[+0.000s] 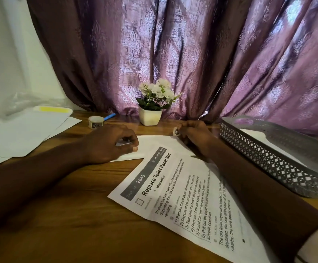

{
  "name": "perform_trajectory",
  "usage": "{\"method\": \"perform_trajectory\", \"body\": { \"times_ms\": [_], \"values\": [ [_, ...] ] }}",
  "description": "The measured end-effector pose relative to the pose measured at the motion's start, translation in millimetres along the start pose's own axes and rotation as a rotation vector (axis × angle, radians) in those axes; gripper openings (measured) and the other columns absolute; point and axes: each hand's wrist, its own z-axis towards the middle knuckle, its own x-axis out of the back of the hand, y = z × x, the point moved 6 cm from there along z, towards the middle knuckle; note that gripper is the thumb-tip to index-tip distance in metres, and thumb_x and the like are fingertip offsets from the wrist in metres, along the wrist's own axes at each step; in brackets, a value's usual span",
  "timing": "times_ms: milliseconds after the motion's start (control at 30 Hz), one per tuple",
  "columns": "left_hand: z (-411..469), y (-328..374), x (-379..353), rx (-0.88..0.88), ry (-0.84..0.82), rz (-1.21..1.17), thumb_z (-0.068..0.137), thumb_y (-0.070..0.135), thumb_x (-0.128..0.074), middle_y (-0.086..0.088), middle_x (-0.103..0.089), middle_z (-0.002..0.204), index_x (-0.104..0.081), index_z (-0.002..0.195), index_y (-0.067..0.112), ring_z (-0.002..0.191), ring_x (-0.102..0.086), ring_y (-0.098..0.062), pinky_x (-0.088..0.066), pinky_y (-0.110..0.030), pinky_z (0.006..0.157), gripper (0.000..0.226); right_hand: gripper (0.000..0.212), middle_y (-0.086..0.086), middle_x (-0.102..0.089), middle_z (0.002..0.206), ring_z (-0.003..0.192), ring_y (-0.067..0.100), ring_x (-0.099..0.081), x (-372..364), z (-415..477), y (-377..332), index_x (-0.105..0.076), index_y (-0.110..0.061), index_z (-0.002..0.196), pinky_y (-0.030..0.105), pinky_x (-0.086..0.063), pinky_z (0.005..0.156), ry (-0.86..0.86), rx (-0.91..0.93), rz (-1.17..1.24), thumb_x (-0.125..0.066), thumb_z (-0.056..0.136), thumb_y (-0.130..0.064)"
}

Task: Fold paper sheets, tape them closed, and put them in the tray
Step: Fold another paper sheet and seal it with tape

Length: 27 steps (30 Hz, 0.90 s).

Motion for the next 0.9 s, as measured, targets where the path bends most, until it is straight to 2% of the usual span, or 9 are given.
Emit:
{"method": "perform_trajectory", "body": {
  "times_ms": [100,167,200,233,400,533,667,800,900],
  "values": [
    [0.0,0.4,0.4,-0.002,0.006,-0.007,0.093,0.042,-0.069,0.02,-0.068,0.107,-0.071,0.105,0.036,0.103,-0.062,-0.004,-0.055,-0.043,0.09,0.014,0.018,0.004,-0.065,0.064,0.052,0.011,-0.054,-1.3,-0.2,-0.9,-0.071,-0.012,0.082,0.021,-0.045,0.047,0.015,0.012,-0.025,-0.064,0.095,-0.001],
    [-0.3,1.2,0.6,0.001,0.007,-0.01,0.093,0.042,-0.068,0.02,-0.068,0.108,-0.071,0.105,0.035,0.104,-0.062,-0.004,-0.055,-0.043,0.091,0.015,0.019,0.003,-0.075,0.076,0.069,0.015,-0.067,-4.3,2.4,-3.5,-0.076,-0.015,0.078,0.028,-0.056,0.068,0.04,0.116,-0.225,-0.067,0.091,-0.004],
    [-0.4,1.5,0.6,0.005,0.007,-0.013,0.093,0.042,-0.068,0.019,-0.069,0.108,-0.072,0.106,0.035,0.104,-0.062,-0.004,-0.055,-0.043,0.091,0.015,0.019,0.001,-0.078,0.083,0.079,0.015,-0.071,-6.8,2.9,-5.2,-0.079,-0.016,0.078,0.03,-0.056,0.079,0.043,0.161,-0.326,-0.068,0.089,-0.005],
    [-0.5,1.5,0.6,0.009,0.004,-0.014,0.093,0.042,-0.068,0.019,-0.069,0.108,-0.072,0.106,0.034,0.104,-0.062,-0.004,-0.055,-0.043,0.091,0.016,0.02,-0.002,-0.079,0.086,0.083,0.012,-0.071,-9.2,3.3,-6.4,-0.081,-0.017,0.08,0.027,-0.054,0.082,0.04,0.187,-0.403,-0.067,0.089,-0.005],
    [1.5,-0.2,0.0,0.011,0.003,-0.017,0.093,0.042,-0.069,0.019,-0.068,0.108,-0.071,0.106,0.035,0.103,-0.063,-0.006,-0.056,-0.043,0.09,0.015,0.015,-0.008,-0.073,0.081,0.062,0.0,-0.056,-12.5,2.0,-11.1,-0.084,-0.018,0.09,0.014,-0.039,0.06,0.07,0.241,-0.518,-0.071,0.09,-0.011],
    [1.8,-1.0,0.0,0.004,0.007,-0.013,0.093,0.042,-0.069,0.019,-0.069,0.107,-0.072,0.105,0.034,0.102,-0.063,-0.005,-0.055,-0.043,0.089,0.015,0.005,-0.008,-0.07,0.078,0.068,0.001,-0.061,-9.4,2.5,-8.7,-0.081,-0.016,0.089,0.006,-0.04,0.058,0.13,0.203,-0.536,-0.078,0.086,-0.013],
    [1.8,-1.6,0.2,0.006,-0.006,-0.011,0.093,0.042,-0.068,0.018,-0.069,0.107,-0.072,0.107,0.033,0.102,-0.062,-0.005,-0.055,-0.043,0.09,0.016,0.004,-0.002,-0.077,0.083,0.081,0.011,-0.07,-9.7,1.4,-8.9,-0.08,-0.015,0.083,0.025,-0.055,0.079,0.152,0.201,-0.54,-0.084,0.081,-0.016],
    [2.6,-1.8,-0.6,0.004,-0.01,-0.009,0.093,0.043,-0.068,0.018,-0.068,0.106,-0.071,0.108,0.033,0.101,-0.062,-0.004,-0.055,-0.042,0.09,0.018,0.014,-0.004,-0.07,0.073,0.07,0.008,-0.063,-8.8,-2.8,-14.1,-0.078,-0.016,0.082,0.021,-0.044,0.068,0.178,0.245,-0.592,-0.089,0.076,-0.022],
    [2.9,-3.5,-0.9,0.01,-0.007,0.0,0.093,0.043,-0.068,0.018,-0.068,0.106,-0.071,0.108,0.033,0.101,-0.062,-0.004,-0.055,-0.042,0.089,0.018,0.014,-0.004,-0.067,0.071,0.07,0.01,-0.062,-10.7,-4.4,-16.5,-0.077,-0.017,0.08,0.021,-0.041,0.066,0.18,0.246,-0.63,-0.088,0.077,-0.023]
  ]
}}
